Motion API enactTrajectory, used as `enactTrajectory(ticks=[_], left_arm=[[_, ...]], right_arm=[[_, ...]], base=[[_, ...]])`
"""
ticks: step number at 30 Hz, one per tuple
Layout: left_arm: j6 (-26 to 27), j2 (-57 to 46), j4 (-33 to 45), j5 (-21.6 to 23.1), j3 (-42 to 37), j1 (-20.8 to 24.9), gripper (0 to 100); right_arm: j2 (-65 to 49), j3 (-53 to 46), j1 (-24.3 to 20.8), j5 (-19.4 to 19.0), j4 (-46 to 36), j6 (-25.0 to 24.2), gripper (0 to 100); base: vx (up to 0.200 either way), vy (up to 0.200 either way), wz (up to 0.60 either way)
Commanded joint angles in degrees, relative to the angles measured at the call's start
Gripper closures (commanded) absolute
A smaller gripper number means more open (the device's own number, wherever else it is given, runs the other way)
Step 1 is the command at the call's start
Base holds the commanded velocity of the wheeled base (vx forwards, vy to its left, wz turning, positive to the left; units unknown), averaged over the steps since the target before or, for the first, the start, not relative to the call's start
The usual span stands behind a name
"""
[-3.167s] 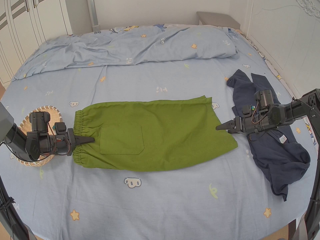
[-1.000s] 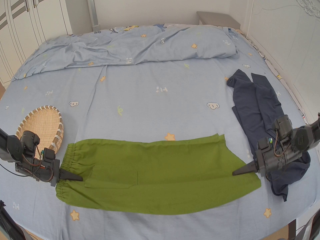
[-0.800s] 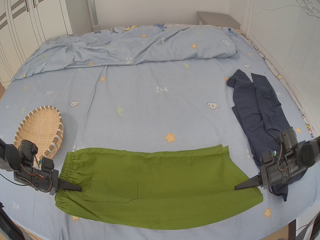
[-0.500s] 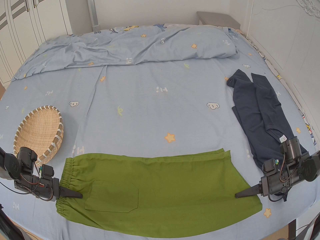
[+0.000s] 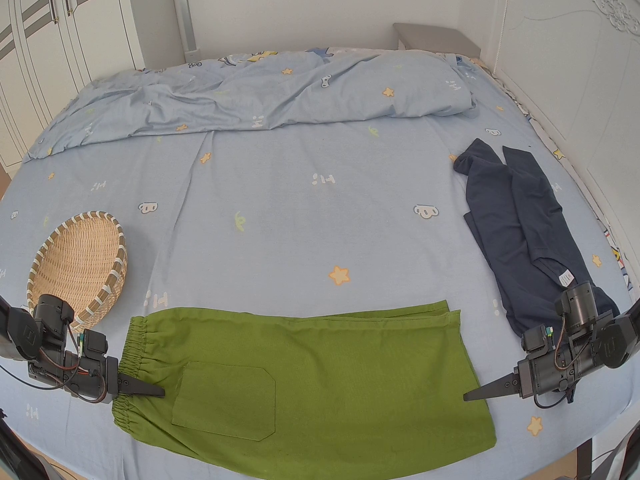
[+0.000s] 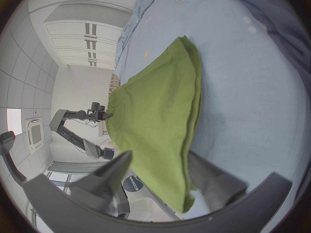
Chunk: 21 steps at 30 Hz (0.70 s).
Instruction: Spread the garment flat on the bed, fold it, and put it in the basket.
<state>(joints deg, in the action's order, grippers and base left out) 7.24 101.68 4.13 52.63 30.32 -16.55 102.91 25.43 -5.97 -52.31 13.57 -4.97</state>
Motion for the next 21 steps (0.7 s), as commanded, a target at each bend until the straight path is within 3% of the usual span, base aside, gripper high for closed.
enactTrajectory(ticks=[1,5,6,13,15,21], left_arm=[[-0.1,-0.3,0.1,-0.2,-0.2,0.0,100],[-0.1,-1.1,0.1,-1.2,-0.1,0.0,100],[-0.5,-3.3,0.3,-3.8,0.5,-0.2,100],[-1.2,-11.8,4.5,-11.0,3.7,-0.8,100],[-1.3,-15.8,10.2,-13.0,7.5,-0.8,100],[-1.1,-23.8,21.6,-16.6,15.2,0.2,100]], right_arm=[[0.7,0.2,0.4,-0.1,0.1,0.0,0],[0.6,0.2,1.0,-0.1,0.7,0.0,0],[-0.4,0.6,2.5,0.0,2.0,-0.2,0],[-10.8,6.3,4.0,4.2,1.5,-3.1,0],[-14.3,10.7,3.2,6.0,0.3,-7.5,0],[-19.9,17.5,2.9,6.3,-7.5,-9.4,0]], base=[[0.000,0.000,0.00],[0.000,0.000,0.00],[0.000,0.000,0.00],[0.000,0.000,0.00],[0.000,0.000,0.00],[0.000,0.000,0.00]])
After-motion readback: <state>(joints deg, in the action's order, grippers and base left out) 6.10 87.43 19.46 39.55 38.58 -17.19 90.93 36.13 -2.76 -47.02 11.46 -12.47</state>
